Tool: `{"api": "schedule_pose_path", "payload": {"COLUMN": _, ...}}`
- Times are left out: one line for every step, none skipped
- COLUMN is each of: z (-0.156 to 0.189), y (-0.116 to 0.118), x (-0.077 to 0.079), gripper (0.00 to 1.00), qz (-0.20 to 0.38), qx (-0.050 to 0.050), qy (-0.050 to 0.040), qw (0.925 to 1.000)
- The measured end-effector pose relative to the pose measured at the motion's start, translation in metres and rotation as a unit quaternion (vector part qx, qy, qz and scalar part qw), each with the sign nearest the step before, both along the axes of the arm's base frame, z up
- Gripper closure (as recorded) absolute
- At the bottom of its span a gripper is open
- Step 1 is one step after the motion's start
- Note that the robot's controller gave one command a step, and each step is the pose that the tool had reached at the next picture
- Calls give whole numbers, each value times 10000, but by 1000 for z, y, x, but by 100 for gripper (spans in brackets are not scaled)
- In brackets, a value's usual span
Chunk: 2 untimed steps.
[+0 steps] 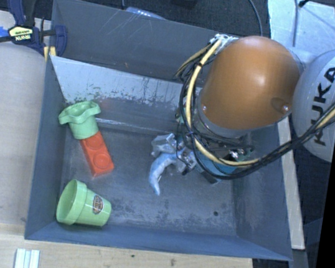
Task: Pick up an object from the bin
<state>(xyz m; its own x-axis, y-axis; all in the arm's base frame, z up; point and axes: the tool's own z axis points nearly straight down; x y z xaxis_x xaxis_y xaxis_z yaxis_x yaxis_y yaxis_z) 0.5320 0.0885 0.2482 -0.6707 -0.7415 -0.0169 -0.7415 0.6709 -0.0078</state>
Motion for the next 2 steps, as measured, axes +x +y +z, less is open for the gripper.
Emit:
{"api": "schedule_pose_path", "payload": {"z": 0, "y": 0, "x": 0, "gripper": 100, "qz": 1, "qx": 0, "qy": 0, "qw": 10000}}
{"api": "schedule_pose_path", "payload": {"z": 117, "y": 26, "x": 29, "gripper": 100, "qz": 1938, "qx": -25, "qy": -67, "qw": 9810}}
